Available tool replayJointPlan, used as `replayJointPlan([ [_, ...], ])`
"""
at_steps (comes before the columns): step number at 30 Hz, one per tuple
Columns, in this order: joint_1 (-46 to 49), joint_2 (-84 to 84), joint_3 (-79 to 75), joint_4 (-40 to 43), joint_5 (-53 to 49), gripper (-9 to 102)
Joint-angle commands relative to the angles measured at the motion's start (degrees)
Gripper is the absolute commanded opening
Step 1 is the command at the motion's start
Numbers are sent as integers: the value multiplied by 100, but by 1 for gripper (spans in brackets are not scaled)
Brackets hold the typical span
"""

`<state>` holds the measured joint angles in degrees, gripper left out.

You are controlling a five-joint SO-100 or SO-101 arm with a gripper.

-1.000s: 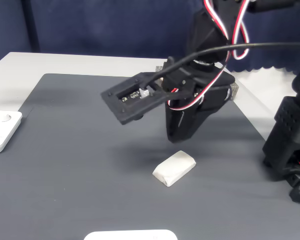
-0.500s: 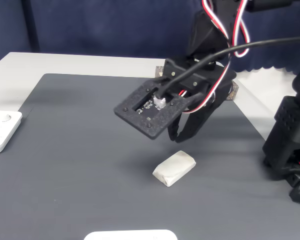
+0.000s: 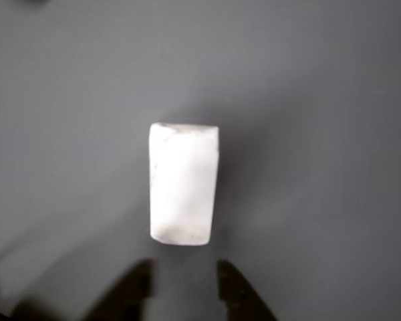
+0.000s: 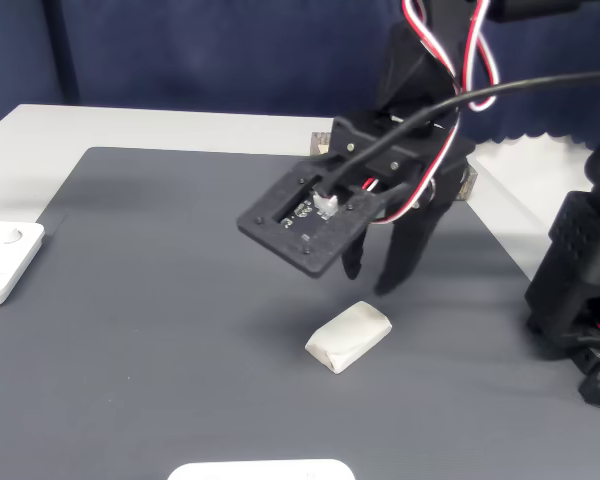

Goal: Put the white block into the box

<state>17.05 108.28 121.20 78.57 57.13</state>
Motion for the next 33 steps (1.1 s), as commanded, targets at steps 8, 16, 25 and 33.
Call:
replayJointPlan([
  [8, 272, -185, -615, -246, 439, 29],
  [16, 202, -650, -686, -290, 79, 29],
  [25, 62, -1063, -747, -422, -185, 27],
  [33, -70, -1389, -976, -431, -123, 26],
])
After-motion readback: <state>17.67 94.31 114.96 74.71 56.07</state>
